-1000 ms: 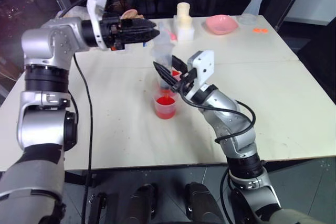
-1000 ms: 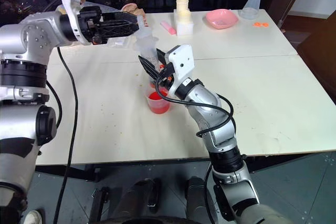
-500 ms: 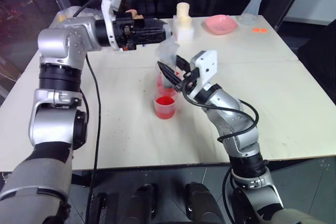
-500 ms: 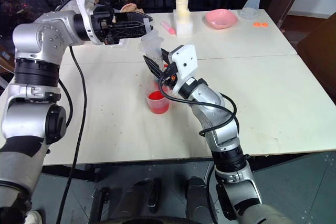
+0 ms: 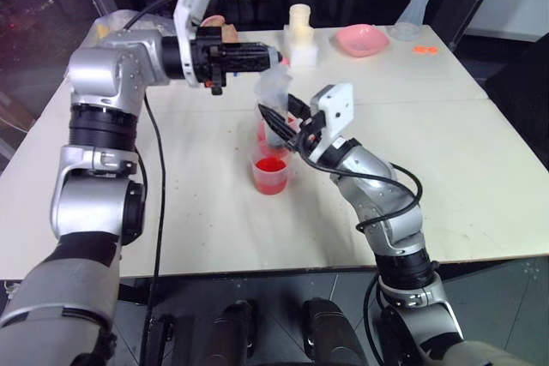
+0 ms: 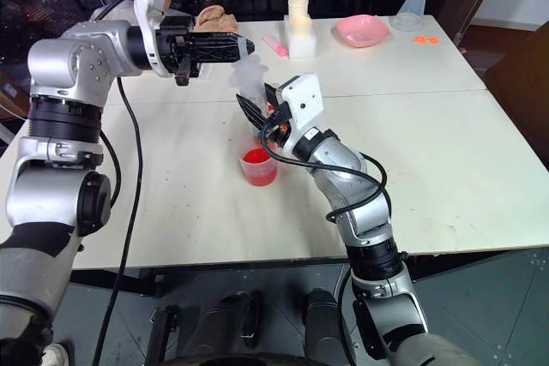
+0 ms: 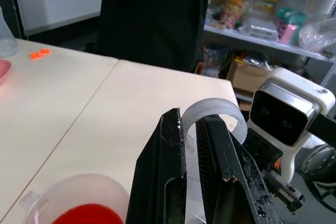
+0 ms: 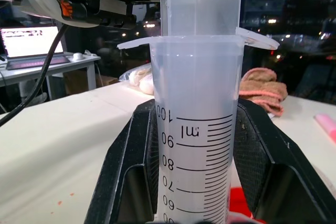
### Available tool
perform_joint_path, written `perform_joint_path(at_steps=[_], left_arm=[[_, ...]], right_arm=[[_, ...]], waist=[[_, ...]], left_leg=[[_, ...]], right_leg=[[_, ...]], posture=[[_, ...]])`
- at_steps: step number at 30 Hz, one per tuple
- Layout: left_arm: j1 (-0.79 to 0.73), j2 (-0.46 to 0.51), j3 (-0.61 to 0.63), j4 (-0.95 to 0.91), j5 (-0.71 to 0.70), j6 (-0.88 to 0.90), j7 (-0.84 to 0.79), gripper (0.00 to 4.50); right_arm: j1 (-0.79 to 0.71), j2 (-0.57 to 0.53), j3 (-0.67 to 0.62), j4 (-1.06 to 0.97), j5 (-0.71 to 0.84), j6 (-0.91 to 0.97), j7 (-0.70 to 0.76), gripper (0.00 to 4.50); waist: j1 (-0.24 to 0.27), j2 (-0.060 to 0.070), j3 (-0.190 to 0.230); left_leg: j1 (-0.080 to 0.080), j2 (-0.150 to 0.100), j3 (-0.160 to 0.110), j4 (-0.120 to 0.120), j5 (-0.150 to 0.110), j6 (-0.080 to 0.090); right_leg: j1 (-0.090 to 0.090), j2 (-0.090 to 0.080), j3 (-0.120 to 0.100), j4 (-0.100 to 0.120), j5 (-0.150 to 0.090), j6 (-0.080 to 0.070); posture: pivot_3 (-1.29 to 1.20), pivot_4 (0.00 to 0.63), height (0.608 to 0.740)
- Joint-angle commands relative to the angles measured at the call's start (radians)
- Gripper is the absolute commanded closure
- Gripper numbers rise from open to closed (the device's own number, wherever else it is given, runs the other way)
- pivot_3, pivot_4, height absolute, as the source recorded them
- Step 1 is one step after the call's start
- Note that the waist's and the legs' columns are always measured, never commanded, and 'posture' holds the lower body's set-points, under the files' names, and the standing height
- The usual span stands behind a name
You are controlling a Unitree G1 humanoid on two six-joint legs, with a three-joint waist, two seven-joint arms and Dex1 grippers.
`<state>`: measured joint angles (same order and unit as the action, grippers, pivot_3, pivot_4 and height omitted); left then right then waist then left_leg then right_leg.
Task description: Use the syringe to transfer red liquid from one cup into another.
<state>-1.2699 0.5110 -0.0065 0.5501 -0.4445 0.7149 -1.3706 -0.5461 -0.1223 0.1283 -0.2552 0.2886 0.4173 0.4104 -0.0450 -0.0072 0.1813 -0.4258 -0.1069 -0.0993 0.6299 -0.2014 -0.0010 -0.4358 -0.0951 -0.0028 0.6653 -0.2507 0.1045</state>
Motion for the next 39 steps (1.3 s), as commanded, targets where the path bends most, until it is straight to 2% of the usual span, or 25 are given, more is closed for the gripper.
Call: perform_joint_path(at_steps=[1, 20, 24, 29, 32, 34, 39], left_arm=[[-0.003, -0.016, -0.026, -0.041, -0.009, 0.009, -0.027, 4.18], [0.031, -0.027, -0.025, -0.092, -0.028, 0.085, -0.020, 4.18], [0.006, -0.023, 0.003, -0.066, -0.038, 0.121, -0.004, 3.09], [0.013, -0.003, 0.027, -0.078, -0.028, 0.113, 0.026, 2.07], [0.054, 0.045, 0.026, -0.122, -0.020, 0.101, 0.019, 1.42], [0.068, 0.075, 0.046, -0.137, -0.032, 0.117, 0.031, 1.42], [0.090, 0.130, 0.187, -0.129, -0.098, 0.183, 0.159, 1.42]], right_arm=[[-0.064, 0.033, -0.019, -0.071, 0.053, 0.029, -0.013, 3.14], [-0.128, 0.040, -0.070, -0.116, 0.123, 0.141, -0.033, 3.14], [-0.126, 0.037, -0.071, -0.122, 0.128, 0.152, -0.031, 3.14], [-0.126, 0.030, -0.074, -0.126, 0.137, 0.162, -0.033, 3.14], [-0.129, 0.024, -0.085, -0.128, 0.146, 0.174, -0.035, 3.14], [-0.130, 0.020, -0.095, -0.130, 0.156, 0.184, -0.038, 3.14], [-0.148, 0.026, -0.169, -0.118, 0.233, 0.259, -0.074, 3.14]], waist=[[0.000, 0.000, 0.000], [0.001, 0.000, 0.000], [0.001, 0.000, 0.000], [0.000, 0.000, 0.000], [-0.001, 0.000, 0.000], [0.000, 0.000, 0.000], [0.000, 0.000, 0.000]], left_leg=[[0.000, 0.000, 0.000, 0.000, 0.000, 0.000], [0.000, 0.000, 0.000, 0.000, 0.000, 0.000], [0.000, 0.000, 0.000, 0.000, 0.000, 0.000], [0.000, 0.000, 0.000, 0.000, 0.000, 0.000], [0.000, 0.000, 0.000, 0.000, 0.000, 0.000], [0.000, 0.000, 0.000, 0.000, 0.000, 0.000], [0.000, 0.000, 0.000, 0.000, 0.000, 0.000]], right_leg=[[0.000, 0.000, 0.000, 0.000, 0.000, 0.000], [0.000, 0.000, 0.000, 0.000, 0.000, 0.000], [0.000, 0.000, 0.000, 0.000, 0.000, 0.000], [0.000, 0.000, 0.000, 0.000, 0.000, 0.000], [0.000, 0.000, 0.000, 0.000, 0.000, 0.000], [-0.001, 0.000, 0.000, 0.000, 0.000, 0.000], [-0.001, 0.000, 0.001, 0.000, 0.000, 0.000]], posture=[[0.00, 0.150, 0.740], [0.00, 0.150, 0.740], [0.00, 0.150, 0.740], [0.00, 0.150, 0.740], [0.00, 0.150, 0.740], [0.00, 0.150, 0.740], [0.00, 0.150, 0.740]])
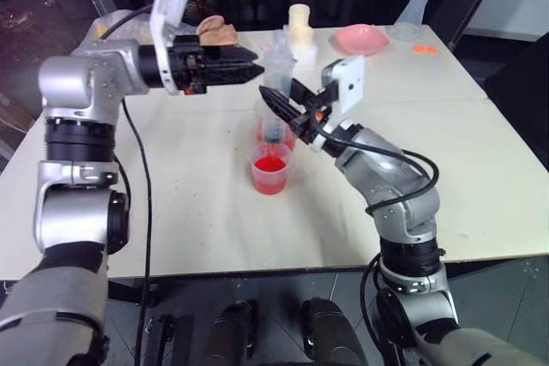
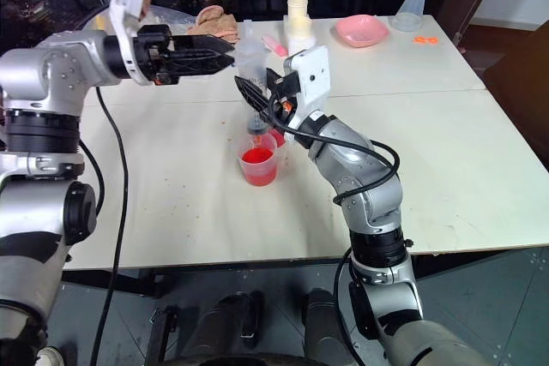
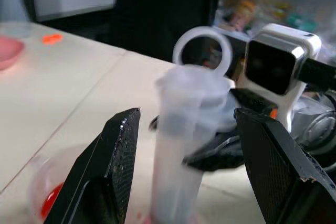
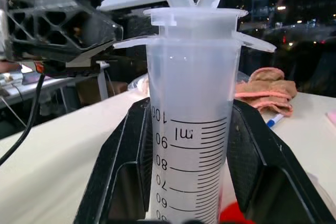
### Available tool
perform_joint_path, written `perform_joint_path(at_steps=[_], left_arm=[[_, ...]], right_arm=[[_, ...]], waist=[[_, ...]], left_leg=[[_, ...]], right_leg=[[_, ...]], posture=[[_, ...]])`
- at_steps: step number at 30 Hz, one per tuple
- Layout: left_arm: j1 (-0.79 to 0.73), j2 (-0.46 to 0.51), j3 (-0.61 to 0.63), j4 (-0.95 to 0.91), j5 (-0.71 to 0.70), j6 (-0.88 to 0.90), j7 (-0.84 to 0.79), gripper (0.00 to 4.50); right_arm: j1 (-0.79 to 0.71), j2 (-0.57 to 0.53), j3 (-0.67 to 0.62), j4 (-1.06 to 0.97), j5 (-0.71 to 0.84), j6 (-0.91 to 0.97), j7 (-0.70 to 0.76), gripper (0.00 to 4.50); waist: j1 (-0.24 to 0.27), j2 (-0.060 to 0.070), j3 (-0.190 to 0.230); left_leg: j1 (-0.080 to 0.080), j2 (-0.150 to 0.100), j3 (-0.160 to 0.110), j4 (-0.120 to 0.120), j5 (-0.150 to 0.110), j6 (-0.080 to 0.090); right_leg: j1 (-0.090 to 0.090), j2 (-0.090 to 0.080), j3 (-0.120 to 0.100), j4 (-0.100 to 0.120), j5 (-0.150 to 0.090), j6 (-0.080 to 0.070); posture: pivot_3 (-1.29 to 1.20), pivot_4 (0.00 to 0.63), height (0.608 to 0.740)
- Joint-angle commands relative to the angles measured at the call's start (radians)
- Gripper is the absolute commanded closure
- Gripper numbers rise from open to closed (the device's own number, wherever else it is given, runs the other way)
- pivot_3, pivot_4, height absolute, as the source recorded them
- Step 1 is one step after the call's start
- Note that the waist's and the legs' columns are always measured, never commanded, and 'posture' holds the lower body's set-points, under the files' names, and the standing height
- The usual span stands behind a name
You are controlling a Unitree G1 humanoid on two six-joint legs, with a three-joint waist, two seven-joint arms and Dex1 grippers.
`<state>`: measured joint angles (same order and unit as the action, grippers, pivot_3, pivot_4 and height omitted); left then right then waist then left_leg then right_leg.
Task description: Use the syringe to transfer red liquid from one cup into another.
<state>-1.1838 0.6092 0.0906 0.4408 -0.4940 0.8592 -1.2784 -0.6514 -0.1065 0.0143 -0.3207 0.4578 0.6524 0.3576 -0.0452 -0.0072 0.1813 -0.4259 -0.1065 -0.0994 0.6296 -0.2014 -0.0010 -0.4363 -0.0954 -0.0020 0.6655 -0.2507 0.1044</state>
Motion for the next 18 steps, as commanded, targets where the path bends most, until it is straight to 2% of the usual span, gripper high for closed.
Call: perform_joint_path(at_steps=[1, 4, 8, 13, 16, 18], left_arm=[[0.022, 0.043, 0.107, -0.041, -0.063, 0.054, 0.074, 1.42], [0.101, 0.072, 0.140, -0.132, -0.085, 0.055, 0.105, 1.42], [0.190, 0.081, 0.133, -0.226, -0.089, 0.028, 0.140, 1.42], [0.281, 0.052, 0.132, -0.309, -0.106, -0.002, 0.178, 1.42], [0.309, 0.041, 0.128, -0.340, -0.117, -0.008, 0.195, 1.42], [0.334, 0.035, 0.119, -0.359, -0.116, -0.025, 0.195, 1.42]], right_arm=[[-0.050, 0.008, -0.068, -0.048, 0.078, 0.039, -0.030, 3.14], [-0.116, 0.002, -0.127, -0.029, 0.143, 0.108, -0.072, 3.14], [-0.297, -0.036, -0.212, 0.080, 0.197, 0.265, -0.164, 3.14], [-0.567, -0.169, -0.268, 0.391, 0.141, 0.564, -0.291, 3.14], [-0.653, -0.239, -0.220, 0.533, 0.070, 0.660, -0.313, 3.14], [-0.708, -0.288, -0.139, 0.667, -0.003, 0.731, -0.317, 3.14]], waist=[[0.000, 0.000, 0.000], [0.000, 0.000, 0.000], [0.002, 0.000, 0.000], [0.005, 0.000, 0.000], [0.007, 0.000, 0.000], [0.005, 0.000, 0.000]], left_leg=[[0.000, 0.000, 0.000, 0.000, 0.000, 0.000], [0.000, 0.000, 0.000, 0.000, 0.000, 0.000], [0.000, 0.000, 0.000, 0.000, 0.000, 0.000], [0.000, 0.000, 0.000, -0.001, 0.000, 0.000], [0.000, 0.000, 0.000, -0.001, 0.000, 0.000], [-0.001, 0.000, 0.000, -0.002, 0.000, 0.000]], right_leg=[[0.000, 0.000, 0.000, 0.000, 0.000, 0.000], [0.000, -0.001, 0.000, 0.000, 0.000, 0.000], [0.000, -0.001, 0.000, 0.000, 0.000, 0.000], [0.000, -0.003, 0.000, 0.000, 0.000, -0.001], [0.000, -0.003, 0.000, -0.001, 0.000, -0.001], [0.000, -0.003, 0.000, -0.002, 0.000, -0.001]], posture=[[0.00, 0.150, 0.740], [0.00, 0.150, 0.740], [0.00, 0.150, 0.740], [0.00, 0.150, 0.740], [0.00, 0.150, 0.740], [0.00, 0.150, 0.740]])
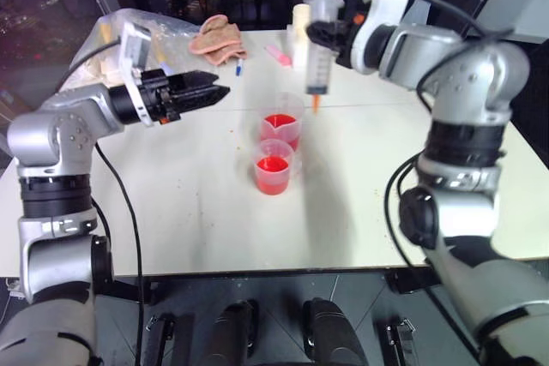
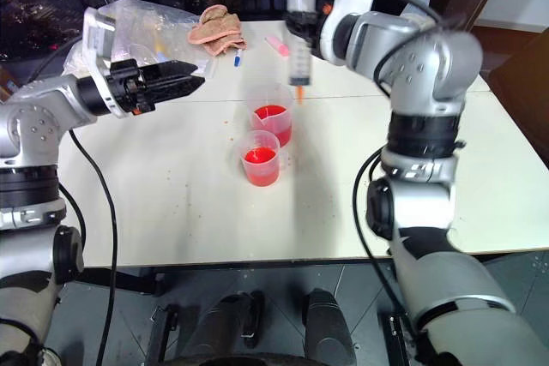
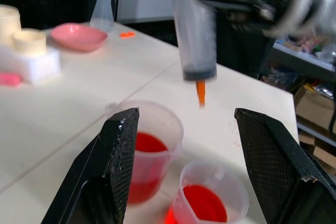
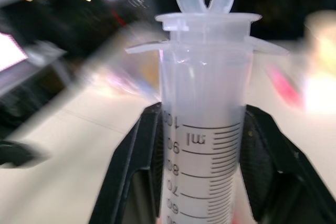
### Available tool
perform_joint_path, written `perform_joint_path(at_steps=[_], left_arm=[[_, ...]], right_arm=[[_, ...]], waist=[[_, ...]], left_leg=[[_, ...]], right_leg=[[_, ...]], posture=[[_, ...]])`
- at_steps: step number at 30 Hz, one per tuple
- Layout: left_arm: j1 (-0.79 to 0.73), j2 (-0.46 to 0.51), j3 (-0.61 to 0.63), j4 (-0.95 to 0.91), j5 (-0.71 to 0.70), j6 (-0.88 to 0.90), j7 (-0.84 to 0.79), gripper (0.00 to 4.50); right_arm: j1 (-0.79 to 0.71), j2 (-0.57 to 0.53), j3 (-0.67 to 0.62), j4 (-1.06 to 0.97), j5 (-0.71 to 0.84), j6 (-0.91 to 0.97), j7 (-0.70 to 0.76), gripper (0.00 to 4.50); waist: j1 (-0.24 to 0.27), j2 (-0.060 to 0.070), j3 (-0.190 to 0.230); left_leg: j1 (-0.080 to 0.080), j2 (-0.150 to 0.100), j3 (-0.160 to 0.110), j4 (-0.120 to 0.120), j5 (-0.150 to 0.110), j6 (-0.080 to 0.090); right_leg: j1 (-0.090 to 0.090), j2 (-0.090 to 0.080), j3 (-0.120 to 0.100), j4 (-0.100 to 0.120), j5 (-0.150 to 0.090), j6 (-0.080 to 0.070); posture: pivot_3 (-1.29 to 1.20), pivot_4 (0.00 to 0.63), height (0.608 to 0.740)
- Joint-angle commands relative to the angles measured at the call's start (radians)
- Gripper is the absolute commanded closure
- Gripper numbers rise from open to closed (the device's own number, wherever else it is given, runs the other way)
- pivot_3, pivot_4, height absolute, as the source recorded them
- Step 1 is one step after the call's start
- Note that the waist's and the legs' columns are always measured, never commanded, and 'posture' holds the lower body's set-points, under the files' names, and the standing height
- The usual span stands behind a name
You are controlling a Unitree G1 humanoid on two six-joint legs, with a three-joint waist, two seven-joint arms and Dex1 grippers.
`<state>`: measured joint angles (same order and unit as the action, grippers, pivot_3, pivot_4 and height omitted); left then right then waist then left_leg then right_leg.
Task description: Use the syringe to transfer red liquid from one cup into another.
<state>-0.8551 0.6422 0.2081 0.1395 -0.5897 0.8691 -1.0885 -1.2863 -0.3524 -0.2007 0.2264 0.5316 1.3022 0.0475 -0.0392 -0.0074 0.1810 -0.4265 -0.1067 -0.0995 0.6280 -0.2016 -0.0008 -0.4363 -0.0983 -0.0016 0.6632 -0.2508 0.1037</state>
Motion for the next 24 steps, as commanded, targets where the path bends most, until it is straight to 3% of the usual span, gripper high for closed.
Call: perform_joint_path(at_steps=[1, 4, 11, 22, 24], left_arm=[[0.013, 0.001, -0.001, -0.067, -0.026, -0.031, 0.007, 1.42], [0.033, 0.009, -0.019, -0.089, -0.025, -0.043, 0.002, 1.42], [0.078, 0.047, -0.020, -0.146, -0.086, -0.002, -0.027, 1.42], [0.120, 0.070, -0.046, -0.191, -0.085, -0.017, -0.012, 1.42], [0.116, 0.070, -0.049, -0.190, -0.085, -0.018, -0.007, 1.41]], right_arm=[[-0.091, -0.061, 0.116, 0.171, -0.105, 0.107, 0.001, 3.14], [-0.116, -0.066, 0.171, 0.324, -0.167, 0.159, 0.007, 3.14], [-0.072, -0.023, 0.287, 0.436, -0.245, 0.161, 0.086, 3.14], [-0.051, 0.033, 0.322, 0.578, -0.353, 0.088, 0.117, 3.14], [-0.051, 0.035, 0.326, 0.594, -0.366, 0.076, 0.130, 2.10]], waist=[[-0.003, 0.000, 0.000], [-0.007, 0.000, 0.000], [-0.009, 0.000, 0.000], [-0.006, 0.000, 0.000], [-0.006, 0.000, 0.000]], left_leg=[[0.000, 0.000, 0.001, -0.001, 0.000, 0.000], [0.000, 0.000, 0.003, -0.001, 0.000, 0.000], [0.000, 0.001, 0.007, -0.001, 0.000, 0.001], [0.000, 0.001, 0.008, 0.000, -0.001, 0.001], [0.000, 0.001, 0.008, 0.000, -0.001, 0.001]], right_leg=[[0.000, 0.000, 0.000, 0.000, 0.000, 0.000], [-0.001, 0.000, 0.001, 0.000, 0.000, 0.000], [-0.003, 0.000, 0.003, 0.001, 0.000, 0.000], [-0.003, 0.001, 0.003, 0.001, 0.000, 0.000], [-0.003, 0.001, 0.003, 0.001, 0.000, 0.000]], posture=[[0.00, 0.150, 0.740], [0.00, 0.150, 0.740], [0.00, 0.150, 0.740], [0.00, 0.150, 0.740], [0.00, 0.150, 0.740]])
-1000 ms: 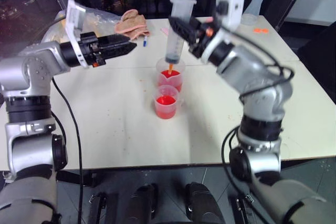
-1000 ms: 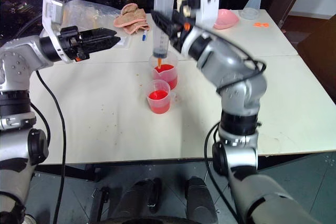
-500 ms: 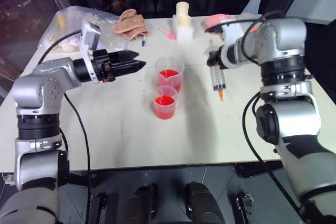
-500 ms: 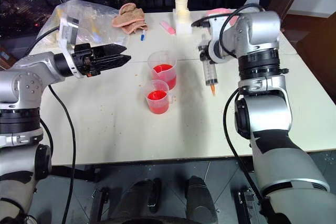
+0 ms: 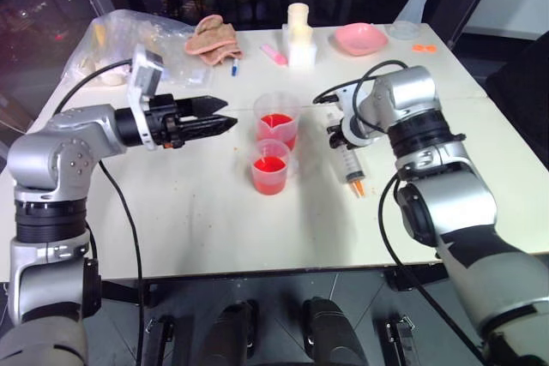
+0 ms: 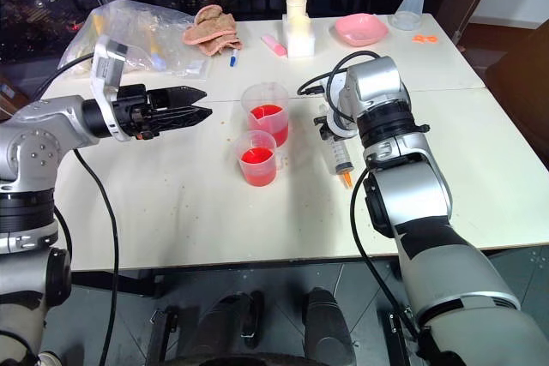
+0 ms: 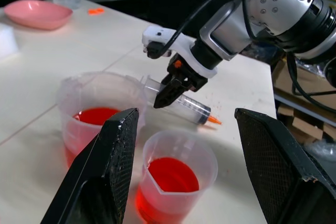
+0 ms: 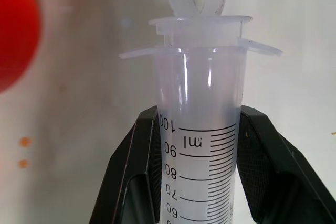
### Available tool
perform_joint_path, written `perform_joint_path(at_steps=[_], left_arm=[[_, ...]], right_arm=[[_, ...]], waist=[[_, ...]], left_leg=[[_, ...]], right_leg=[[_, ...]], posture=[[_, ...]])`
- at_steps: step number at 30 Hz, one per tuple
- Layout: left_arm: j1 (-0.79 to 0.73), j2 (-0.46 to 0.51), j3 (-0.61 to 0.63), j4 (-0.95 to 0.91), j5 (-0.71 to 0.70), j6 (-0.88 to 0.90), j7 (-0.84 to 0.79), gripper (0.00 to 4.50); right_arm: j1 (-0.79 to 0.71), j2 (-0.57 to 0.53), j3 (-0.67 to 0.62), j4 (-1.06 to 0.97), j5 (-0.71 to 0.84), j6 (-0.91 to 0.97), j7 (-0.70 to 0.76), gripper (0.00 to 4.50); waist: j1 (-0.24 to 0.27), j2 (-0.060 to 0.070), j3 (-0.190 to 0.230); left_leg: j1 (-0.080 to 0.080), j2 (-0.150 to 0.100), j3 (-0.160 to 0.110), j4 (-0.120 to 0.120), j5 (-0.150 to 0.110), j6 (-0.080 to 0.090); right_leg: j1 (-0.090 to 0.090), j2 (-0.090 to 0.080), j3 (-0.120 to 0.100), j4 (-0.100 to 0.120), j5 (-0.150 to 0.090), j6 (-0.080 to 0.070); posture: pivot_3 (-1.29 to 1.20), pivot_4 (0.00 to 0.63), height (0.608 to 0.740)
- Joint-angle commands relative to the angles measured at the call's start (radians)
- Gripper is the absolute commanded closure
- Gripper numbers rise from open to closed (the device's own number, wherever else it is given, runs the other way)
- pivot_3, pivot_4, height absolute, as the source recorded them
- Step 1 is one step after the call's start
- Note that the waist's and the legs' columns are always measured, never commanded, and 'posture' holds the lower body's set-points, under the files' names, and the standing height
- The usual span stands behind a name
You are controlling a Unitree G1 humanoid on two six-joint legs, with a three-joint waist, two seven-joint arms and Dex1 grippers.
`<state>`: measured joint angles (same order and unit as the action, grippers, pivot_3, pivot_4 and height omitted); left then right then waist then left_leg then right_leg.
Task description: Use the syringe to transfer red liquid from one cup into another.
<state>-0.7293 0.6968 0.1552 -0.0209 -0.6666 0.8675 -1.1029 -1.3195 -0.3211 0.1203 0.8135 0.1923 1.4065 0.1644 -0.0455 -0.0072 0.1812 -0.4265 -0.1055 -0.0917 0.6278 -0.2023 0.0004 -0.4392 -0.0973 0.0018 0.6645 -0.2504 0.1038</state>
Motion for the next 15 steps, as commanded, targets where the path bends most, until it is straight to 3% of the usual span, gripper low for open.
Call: perform_joint_path(at_steps=[1, 4, 9, 15], left_arm=[[-0.012, 0.015, 0.000, -0.029, -0.007, -0.018, 0.010, 1.41], [-0.020, 0.014, 0.000, -0.022, -0.013, -0.014, 0.014, 1.41], [-0.035, 0.023, -0.005, -0.016, -0.028, -0.003, -0.002, 1.41], [-0.057, 0.053, -0.018, 0.002, -0.029, -0.001, -0.030, 1.41]], right_arm=[[-0.020, 0.006, 0.004, 0.012, -0.031, -0.029, 0.019, 1.74], [-0.030, 0.007, -0.001, 0.011, -0.043, -0.022, 0.033, 0.12], [-0.043, -0.026, -0.001, -0.082, -0.041, 0.043, 0.066, 0.05], [-0.010, -0.163, 0.038, -0.402, 0.027, 0.178, 0.169, 0.05]], waist=[[0.000, 0.000, 0.000], [0.000, 0.000, 0.000], [0.001, 0.000, 0.000], [0.002, 0.000, 0.000]], left_leg=[[0.000, 0.000, 0.000, 0.000, 0.000, 0.000], [0.000, 0.000, 0.000, 0.000, 0.000, 0.000], [0.000, 0.000, 0.000, 0.000, 0.000, 0.000], [0.000, 0.000, 0.000, 0.000, 0.000, 0.001]], right_leg=[[0.000, 0.000, 0.000, 0.000, 0.000, 0.000], [0.000, 0.000, 0.000, 0.000, 0.000, 0.000], [0.000, 0.000, 0.000, 0.000, 0.000, 0.000], [-0.001, 0.000, -0.001, 0.000, 0.000, 0.000]], posture=[[0.00, 0.150, 0.740], [0.00, 0.150, 0.740], [0.00, 0.150, 0.740], [0.00, 0.150, 0.740]])
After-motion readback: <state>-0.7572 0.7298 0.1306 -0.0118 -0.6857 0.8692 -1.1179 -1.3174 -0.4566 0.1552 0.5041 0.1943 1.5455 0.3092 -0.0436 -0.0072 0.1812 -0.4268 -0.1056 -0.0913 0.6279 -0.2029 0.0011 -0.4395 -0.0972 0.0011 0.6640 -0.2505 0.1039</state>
